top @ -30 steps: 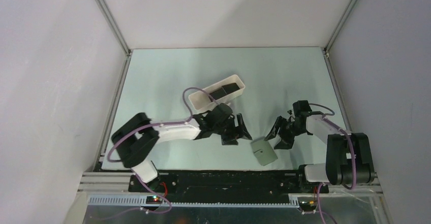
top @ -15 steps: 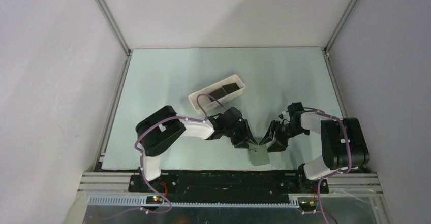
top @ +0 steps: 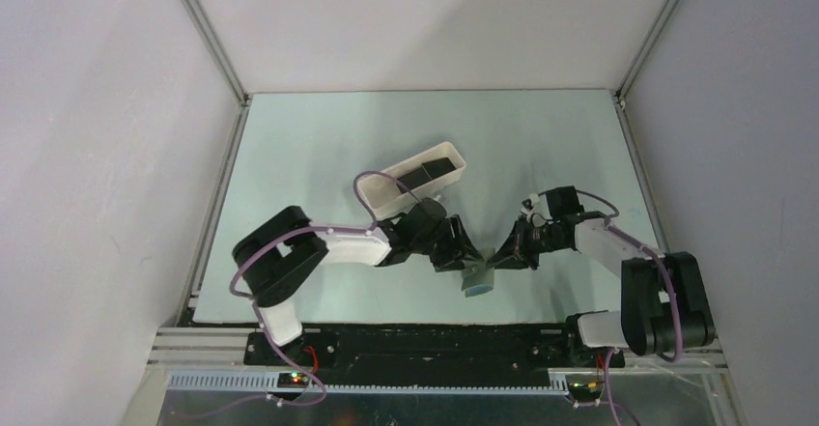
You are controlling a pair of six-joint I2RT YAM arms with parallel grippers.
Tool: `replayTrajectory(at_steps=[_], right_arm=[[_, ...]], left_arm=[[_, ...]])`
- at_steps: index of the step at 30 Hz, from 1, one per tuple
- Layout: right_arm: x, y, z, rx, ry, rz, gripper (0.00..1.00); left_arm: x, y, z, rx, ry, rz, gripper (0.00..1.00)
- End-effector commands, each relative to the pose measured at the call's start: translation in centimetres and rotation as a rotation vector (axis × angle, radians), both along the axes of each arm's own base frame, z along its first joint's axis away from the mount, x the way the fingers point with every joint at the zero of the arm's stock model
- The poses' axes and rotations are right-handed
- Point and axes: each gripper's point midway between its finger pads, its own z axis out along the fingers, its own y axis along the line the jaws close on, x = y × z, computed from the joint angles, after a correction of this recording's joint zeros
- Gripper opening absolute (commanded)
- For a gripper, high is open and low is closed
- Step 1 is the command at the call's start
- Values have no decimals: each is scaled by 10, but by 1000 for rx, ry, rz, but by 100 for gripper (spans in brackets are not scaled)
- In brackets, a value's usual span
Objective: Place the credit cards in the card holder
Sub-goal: Pick up the card holder from the center of the board.
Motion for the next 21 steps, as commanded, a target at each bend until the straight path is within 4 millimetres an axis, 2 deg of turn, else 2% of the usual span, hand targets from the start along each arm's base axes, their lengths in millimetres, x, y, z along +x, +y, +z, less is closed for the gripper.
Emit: replayTrajectory(at_steps=[1,4,7,9,11,12,15,18,21], right_arm=[[22,8,45,82,-194,-4,0],[26,3,67,87,-288,-28,0],[28,-1,91,112,-371,-49,0],[31,-4,108,135,-436,-73,0],[33,-6,127,168,-495,-100,0],[34,-6,140,196,-532,-113,0],[34,-4,169,273,-574,-138,0],[34,2,199,353,-651,-123,0],[29,7,220,410,-655,-118,0]], left_arm=[[3,3,57,-132,-144,-10,62],[9,30,65,-127,-194,50,71],[9,47,76,-148,-224,66,76],[8,55,90,-176,-265,66,80],[4,61,124,-243,-353,50,89],[3,62,132,-255,-395,29,92],[-6,67,178,-350,-506,-17,99],[-15,67,206,-414,-573,-65,100],[-17,62,219,-443,-590,-96,100]])
